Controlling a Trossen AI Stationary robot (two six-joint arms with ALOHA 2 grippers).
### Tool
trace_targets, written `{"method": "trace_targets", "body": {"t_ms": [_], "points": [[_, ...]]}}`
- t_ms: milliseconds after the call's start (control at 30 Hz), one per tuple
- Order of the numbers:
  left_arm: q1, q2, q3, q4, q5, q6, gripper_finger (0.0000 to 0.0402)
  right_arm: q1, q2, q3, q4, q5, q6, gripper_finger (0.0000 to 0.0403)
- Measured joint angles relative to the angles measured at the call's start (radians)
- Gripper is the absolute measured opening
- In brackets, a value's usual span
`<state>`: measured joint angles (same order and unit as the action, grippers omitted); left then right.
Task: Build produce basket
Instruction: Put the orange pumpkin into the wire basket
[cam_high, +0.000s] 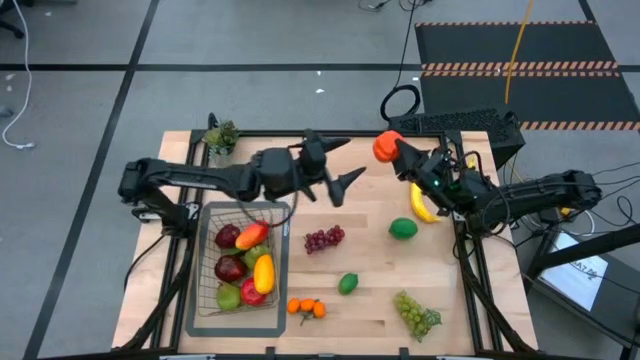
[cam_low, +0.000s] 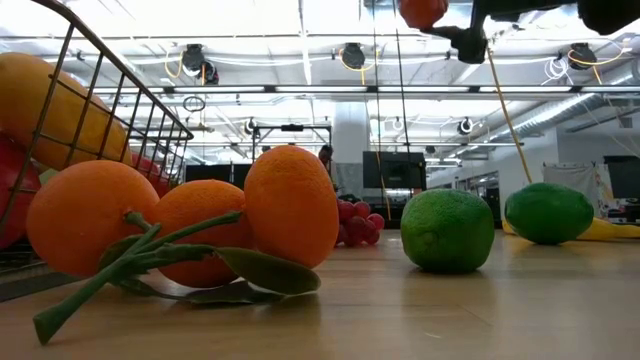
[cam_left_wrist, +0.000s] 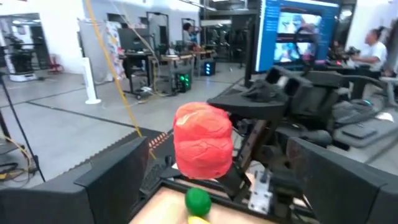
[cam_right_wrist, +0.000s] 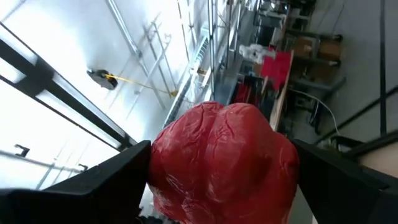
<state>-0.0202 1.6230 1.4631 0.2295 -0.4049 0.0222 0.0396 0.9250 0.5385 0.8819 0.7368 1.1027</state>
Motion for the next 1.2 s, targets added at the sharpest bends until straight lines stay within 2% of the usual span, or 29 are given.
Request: {"method": "trace_targets", "body": {"t_ms": [100,333,467,767,867,1200], "points": [[0.029,0.049,0.0,0.06,0.001,-0.023,0.0397,-0.015,0.024,0.0,0.047,0.0,-0.023,0.0357],[0.08,0.129,0.0,0.154,0.041,-0.031,0.0399,-0.045,0.069,0.0,0.087,0.0,-0.022,0.0357],[0.1,0.168,0.0,0.213,0.107,-0.047,0.04,-0.061,0.086,0.0,0.087,-0.001,-0.016,0.0357],[0.133,0.205,0.001,0.246,0.105,-0.096,0.04,-0.088,0.086,0.0,0.075,-0.005,-0.023,0.0357],[0.153,0.218,0.001,0.26,0.158,-0.107,0.0399,-0.093,0.086,0.0,0.067,-0.007,-0.023,0.0357],[0.191,0.272,0.001,0.346,0.23,-0.19,0.0397,-0.094,0.086,0.0,0.048,-0.009,-0.015,0.0357]]}}
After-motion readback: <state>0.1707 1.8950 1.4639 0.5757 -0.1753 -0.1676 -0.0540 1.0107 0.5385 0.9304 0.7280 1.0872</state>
